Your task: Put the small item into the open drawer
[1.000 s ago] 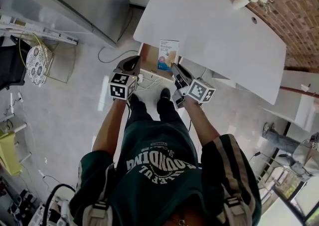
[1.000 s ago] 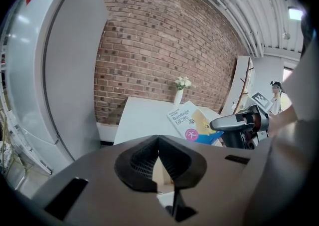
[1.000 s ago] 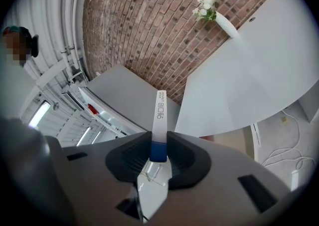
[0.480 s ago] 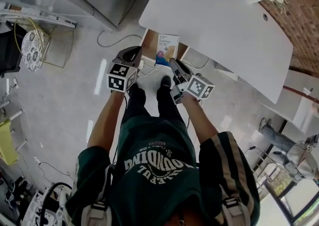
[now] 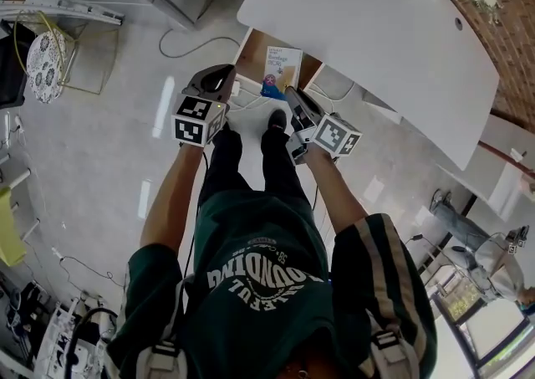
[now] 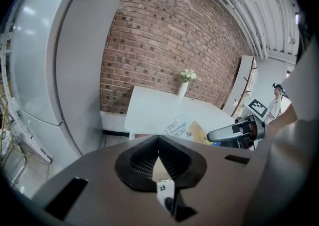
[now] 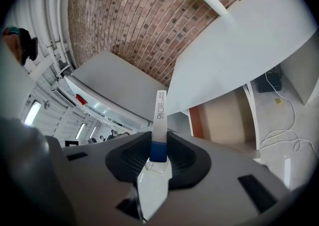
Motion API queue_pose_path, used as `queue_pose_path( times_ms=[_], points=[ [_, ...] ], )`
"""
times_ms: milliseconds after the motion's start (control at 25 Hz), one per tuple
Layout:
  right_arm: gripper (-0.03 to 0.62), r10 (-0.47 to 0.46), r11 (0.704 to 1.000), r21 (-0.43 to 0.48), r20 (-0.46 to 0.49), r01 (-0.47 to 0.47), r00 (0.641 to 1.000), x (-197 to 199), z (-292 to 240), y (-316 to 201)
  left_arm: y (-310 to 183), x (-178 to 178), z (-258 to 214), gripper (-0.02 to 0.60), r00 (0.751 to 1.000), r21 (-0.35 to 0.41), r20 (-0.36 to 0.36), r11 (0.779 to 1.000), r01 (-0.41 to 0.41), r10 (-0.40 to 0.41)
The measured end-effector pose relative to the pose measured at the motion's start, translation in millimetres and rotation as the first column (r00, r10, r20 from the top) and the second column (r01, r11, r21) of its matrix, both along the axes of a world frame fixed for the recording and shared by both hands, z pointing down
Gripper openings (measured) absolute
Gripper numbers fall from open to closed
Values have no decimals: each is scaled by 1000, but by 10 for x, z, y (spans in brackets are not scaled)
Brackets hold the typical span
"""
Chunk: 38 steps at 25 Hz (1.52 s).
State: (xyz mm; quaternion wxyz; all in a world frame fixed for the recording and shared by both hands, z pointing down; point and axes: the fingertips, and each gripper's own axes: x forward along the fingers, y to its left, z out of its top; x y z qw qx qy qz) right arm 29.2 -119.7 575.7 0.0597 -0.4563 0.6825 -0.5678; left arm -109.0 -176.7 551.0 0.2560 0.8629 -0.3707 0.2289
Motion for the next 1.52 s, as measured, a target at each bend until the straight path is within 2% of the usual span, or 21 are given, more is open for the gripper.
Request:
queue_pose_path(
  times_ms=[720,920,1120,1520],
  points=[
    [109,25,993,-113,7,-24,1000,-65,753,69,77,30,514,15,1000,-49,-26,999,8,-9],
    [109,70,983,-169,6,-68,998,2,1057,87,233,101,717,15,1000,-81,-30,997,-7,5],
    [109,160,967,-201,2,-156,987,83,1357,-68,264,74,887,15,999,-100,-35,995,-8,5],
    [109,206,950,-237,-16,-204,978,55,1865,-289,343,83,1150,15,999,-137,-32,990,-18,13]
  ],
)
